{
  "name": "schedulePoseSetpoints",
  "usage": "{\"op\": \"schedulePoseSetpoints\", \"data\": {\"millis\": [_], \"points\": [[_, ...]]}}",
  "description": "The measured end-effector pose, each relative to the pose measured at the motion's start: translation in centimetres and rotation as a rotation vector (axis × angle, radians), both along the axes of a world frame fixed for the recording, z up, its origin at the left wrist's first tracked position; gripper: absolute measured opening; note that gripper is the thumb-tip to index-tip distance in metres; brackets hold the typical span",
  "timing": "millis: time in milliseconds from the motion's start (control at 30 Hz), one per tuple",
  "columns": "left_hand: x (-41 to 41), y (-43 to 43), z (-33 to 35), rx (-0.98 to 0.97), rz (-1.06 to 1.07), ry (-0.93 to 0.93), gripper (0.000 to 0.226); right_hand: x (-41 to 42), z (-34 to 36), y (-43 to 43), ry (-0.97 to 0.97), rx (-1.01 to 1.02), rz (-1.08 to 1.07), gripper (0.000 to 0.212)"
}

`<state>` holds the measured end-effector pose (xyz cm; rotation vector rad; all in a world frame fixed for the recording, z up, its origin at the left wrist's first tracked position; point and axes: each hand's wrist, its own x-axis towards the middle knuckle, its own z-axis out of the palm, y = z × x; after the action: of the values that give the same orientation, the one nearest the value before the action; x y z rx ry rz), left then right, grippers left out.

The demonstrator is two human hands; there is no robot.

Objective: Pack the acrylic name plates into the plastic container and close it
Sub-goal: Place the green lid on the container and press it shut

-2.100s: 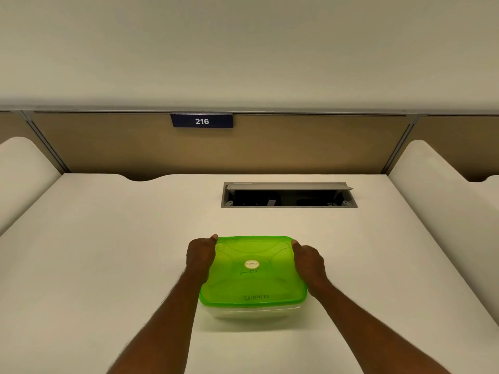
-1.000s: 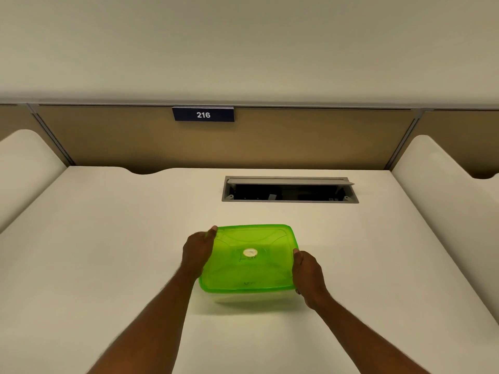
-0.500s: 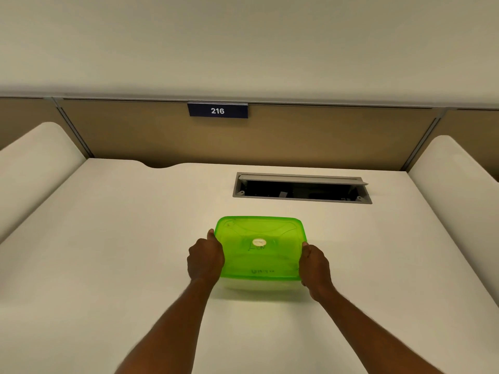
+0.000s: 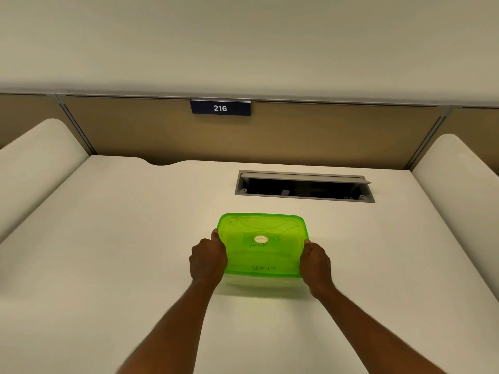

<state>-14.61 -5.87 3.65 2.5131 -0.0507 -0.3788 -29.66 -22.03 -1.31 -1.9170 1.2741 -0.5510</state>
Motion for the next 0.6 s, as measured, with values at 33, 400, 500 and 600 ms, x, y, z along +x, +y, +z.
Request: {"op": "schedulePoseSetpoints", "data": {"millis": [33,400,500,600], "points": [[-0.03,0.05,-0.1,0.003,0.002,-0.006,0.063,0.05,-0.07,-0.01,0.002,0.001,-0.002,0.041],[-0.29,0.2,-0.48,-0.062,0.065,-0.026,0.057,0.03,-0.14,0.06,0.0,-0.029,-0.012,0.043],[-0.47,0.2,-0.13,-0.072,0.094,-0.006,0.058,-0.07,-0.15,0.16,-0.004,-0.035,-0.013,0.042],[-0.81,0.42,-0.21,-0.104,0.141,0.051,0.076,-0.26,-0.03,0.32,-0.015,-0.034,-0.014,0.04]]}}
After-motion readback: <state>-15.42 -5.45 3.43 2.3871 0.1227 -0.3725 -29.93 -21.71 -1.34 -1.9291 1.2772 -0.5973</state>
